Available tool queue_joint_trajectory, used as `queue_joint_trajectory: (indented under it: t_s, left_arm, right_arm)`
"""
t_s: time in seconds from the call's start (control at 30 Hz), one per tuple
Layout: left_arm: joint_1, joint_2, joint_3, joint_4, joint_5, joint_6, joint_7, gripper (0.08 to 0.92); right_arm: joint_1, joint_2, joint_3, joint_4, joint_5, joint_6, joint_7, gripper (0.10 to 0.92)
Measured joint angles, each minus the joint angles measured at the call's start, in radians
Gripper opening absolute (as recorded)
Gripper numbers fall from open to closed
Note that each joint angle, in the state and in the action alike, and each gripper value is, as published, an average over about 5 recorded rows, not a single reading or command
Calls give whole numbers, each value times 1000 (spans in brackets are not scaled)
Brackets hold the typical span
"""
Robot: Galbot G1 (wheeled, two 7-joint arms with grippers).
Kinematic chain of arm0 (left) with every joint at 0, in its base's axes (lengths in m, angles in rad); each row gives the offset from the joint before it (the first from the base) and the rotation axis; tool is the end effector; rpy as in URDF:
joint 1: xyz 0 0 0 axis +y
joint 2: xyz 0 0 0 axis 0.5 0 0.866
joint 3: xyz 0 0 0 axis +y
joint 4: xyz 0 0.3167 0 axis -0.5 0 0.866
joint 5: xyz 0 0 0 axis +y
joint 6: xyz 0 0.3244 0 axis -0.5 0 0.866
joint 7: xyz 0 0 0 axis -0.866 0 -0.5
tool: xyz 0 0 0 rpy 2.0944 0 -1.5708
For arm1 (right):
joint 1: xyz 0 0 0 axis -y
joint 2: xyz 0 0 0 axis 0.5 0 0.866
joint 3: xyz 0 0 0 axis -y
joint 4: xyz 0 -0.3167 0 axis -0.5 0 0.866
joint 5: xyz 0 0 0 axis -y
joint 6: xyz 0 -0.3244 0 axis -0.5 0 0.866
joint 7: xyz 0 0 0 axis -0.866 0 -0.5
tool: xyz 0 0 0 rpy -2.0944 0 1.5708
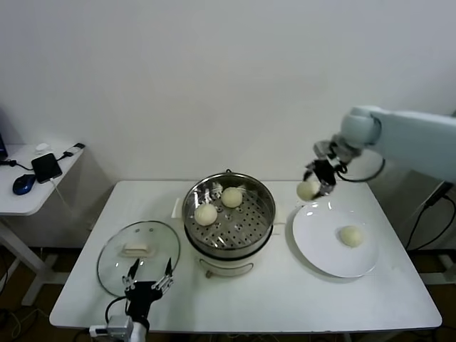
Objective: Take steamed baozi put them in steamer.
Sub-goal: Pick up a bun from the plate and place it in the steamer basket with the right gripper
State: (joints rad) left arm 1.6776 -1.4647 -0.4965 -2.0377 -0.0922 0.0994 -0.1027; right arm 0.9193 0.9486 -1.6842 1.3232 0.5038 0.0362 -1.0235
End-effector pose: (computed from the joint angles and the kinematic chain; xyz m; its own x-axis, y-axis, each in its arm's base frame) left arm 0.1334 0.0103 -0.3085 -0.9639 -0.0303 0.2645 -0.0299 0.9995 0.0059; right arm 0.5051 -0.0255 0.0083 -0.1796 -0.2089 0.9613 -0.8355 -0.4835 -0.2612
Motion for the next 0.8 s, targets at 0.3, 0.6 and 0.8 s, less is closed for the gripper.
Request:
queue_joint_trajectory:
  t_s: [0.3, 0.6, 0.8]
  left_arm:
    - [3, -1, -4, 4, 3, -4, -3, 823]
    - [11, -4, -8, 2, 3, -8, -5, 823]
    - [11, -4, -12, 2, 0, -8, -6, 823]
  right_arm:
    - [7, 178, 42, 114, -100, 210, -13, 653]
    - [-122, 315, 81, 60, -232, 368, 9, 653]
    - [-207, 375, 98, -11, -295, 430, 15, 653]
